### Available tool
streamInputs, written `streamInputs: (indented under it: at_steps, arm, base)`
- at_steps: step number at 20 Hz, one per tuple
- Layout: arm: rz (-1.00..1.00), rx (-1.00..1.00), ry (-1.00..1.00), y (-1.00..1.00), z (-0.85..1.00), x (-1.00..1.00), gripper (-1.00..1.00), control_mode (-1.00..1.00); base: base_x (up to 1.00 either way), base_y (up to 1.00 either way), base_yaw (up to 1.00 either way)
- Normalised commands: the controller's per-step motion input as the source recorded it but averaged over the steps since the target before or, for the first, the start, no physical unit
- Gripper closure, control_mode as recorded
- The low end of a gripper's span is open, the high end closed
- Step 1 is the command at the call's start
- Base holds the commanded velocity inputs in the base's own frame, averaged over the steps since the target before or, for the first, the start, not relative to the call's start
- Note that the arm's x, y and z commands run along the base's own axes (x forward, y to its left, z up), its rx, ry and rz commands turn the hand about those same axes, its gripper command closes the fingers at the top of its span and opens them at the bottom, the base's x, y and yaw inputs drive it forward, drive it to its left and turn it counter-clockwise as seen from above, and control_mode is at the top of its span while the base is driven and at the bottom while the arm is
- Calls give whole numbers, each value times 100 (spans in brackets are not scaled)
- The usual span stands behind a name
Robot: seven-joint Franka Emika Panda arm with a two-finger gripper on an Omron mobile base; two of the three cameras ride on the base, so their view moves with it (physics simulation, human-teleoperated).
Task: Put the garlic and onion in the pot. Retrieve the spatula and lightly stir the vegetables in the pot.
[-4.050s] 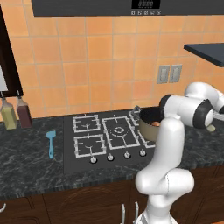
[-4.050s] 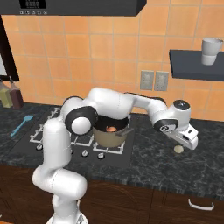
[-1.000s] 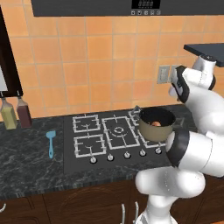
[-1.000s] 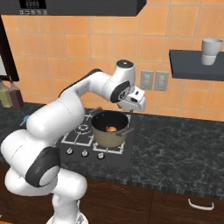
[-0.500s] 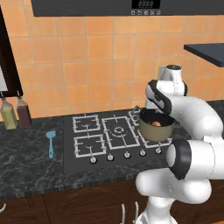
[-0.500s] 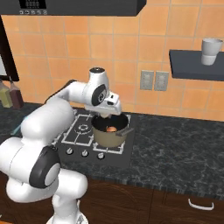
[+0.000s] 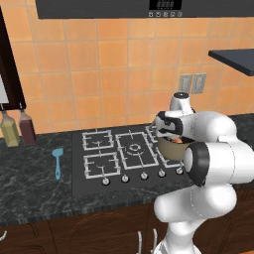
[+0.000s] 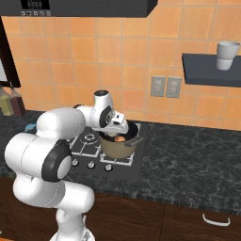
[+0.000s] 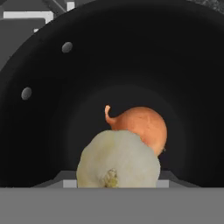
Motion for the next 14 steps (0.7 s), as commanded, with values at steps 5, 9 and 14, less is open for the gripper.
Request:
streamInputs:
  at_steps: [5,9,14]
  arm:
    - [0,0,-1,-5,-8,2,-100,-100]
    - [0,0,0,-13,38,0,-100,-100]
    - [0,0,0,0,60,-7,-100,-100]
  base:
    - [0,0,0]
    - [0,0,0]
    - [0,0,0]
